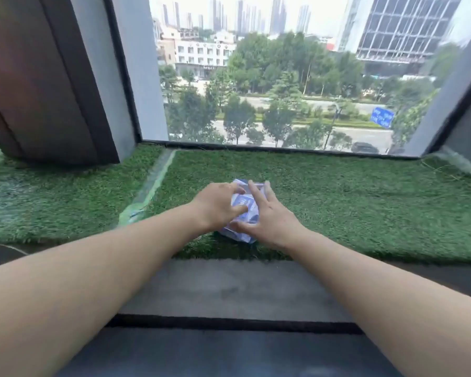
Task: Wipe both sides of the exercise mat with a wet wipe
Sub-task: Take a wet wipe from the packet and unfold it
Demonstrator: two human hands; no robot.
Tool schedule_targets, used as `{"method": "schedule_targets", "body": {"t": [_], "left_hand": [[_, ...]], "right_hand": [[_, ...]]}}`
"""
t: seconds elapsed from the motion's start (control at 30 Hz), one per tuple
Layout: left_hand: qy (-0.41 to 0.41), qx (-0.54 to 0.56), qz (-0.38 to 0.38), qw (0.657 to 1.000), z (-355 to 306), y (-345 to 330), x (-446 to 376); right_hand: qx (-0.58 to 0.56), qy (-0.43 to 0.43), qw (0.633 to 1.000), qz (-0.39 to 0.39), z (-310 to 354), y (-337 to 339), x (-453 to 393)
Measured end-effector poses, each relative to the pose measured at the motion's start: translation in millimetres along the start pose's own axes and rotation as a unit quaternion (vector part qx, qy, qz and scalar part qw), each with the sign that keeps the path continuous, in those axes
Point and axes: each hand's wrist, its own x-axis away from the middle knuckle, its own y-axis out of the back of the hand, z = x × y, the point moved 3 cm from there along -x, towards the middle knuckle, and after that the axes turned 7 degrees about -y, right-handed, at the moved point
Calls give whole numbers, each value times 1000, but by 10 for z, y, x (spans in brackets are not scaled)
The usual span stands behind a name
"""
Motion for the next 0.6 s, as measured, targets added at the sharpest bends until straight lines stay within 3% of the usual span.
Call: {"method": "schedule_targets", "body": {"t": [0.13,0.43,0.6], "left_hand": [[21,-78,29,996,76,-293,-75],[86,-153,11,984,0,-322,-62],[100,-177,34,979,-47,-327,-81]], "right_hand": [[29,-12,999,30,-54,-258,-82],[60,-48,991,113,-170,-333,-75],[42,-44,993,103,-222,-390,-89]]}}
